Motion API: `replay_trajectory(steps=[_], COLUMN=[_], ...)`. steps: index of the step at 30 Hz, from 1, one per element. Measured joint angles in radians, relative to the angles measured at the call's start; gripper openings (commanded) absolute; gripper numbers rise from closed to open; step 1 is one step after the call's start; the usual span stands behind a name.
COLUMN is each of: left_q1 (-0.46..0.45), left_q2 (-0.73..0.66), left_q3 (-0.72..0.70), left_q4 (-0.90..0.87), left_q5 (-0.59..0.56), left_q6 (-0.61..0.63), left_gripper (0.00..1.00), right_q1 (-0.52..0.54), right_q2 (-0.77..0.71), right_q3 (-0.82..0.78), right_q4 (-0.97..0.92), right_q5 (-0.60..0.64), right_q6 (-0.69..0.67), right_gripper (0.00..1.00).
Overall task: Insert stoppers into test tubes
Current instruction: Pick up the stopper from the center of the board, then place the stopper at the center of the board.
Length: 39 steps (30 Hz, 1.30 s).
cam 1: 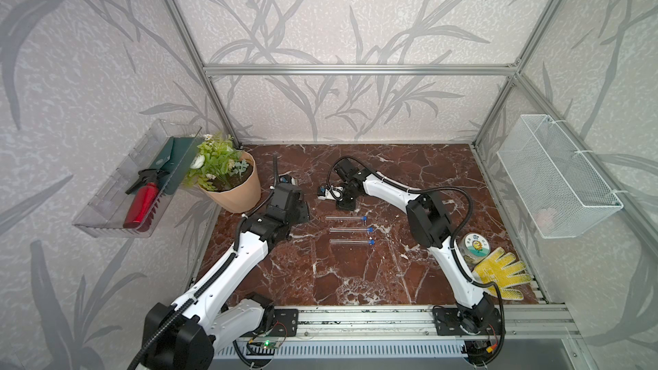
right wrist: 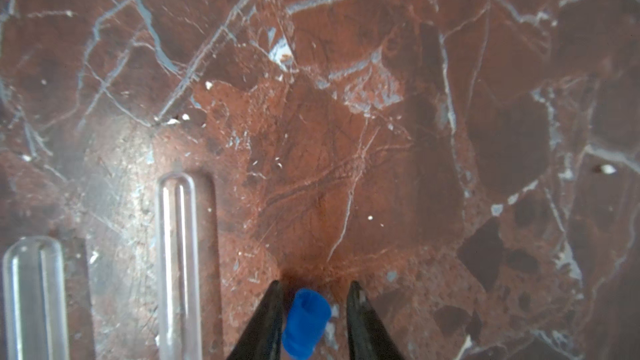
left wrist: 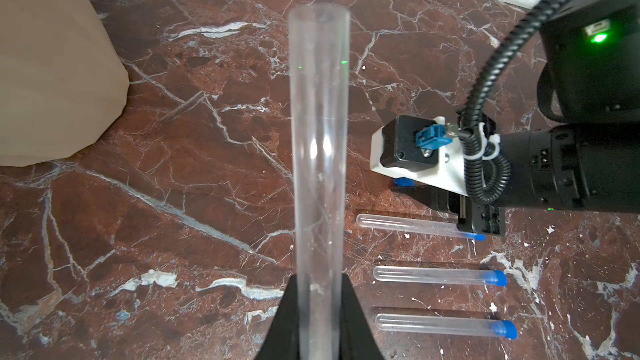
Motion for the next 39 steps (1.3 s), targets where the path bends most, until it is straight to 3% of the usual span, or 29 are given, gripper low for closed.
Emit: replay_trajectory(steps=[20,26,29,32,39], left_q1=[0.0,0.0,0.0,0.0,0.0], left_q2=[0.0,0.0,0.0,0.0,0.029], left_q3=[0.0,0.0,0.0,-0.001,-0.016], left_q4=[0.0,0.001,0.009,0.028,0.077], left_q5=[-0.011,-0.018,-0.02,-0.023,-0.023], left_q6=[0.015,0.037,0.049,0.052,0.051], left_gripper=[0.0,0.0,0.0,0.0,0.0], right_q1=[0.001,0.001,0.001,0.002,0.003], right_q2=[0.045,0.004,-0.124,-0.335,-0.87], right_q3=[0.113,0.177,0.043,-0.199,-0.786], right_q4=[-0.105,-0.145,-0.13,-0.078,0.063], right_q5=[0.014,-0.005,0.003,0.046,0.21], right_q6=[0.087,0.199,0.318,0.479,1.044], right_gripper=[0.15,0.12,0.12,0.11,0.11])
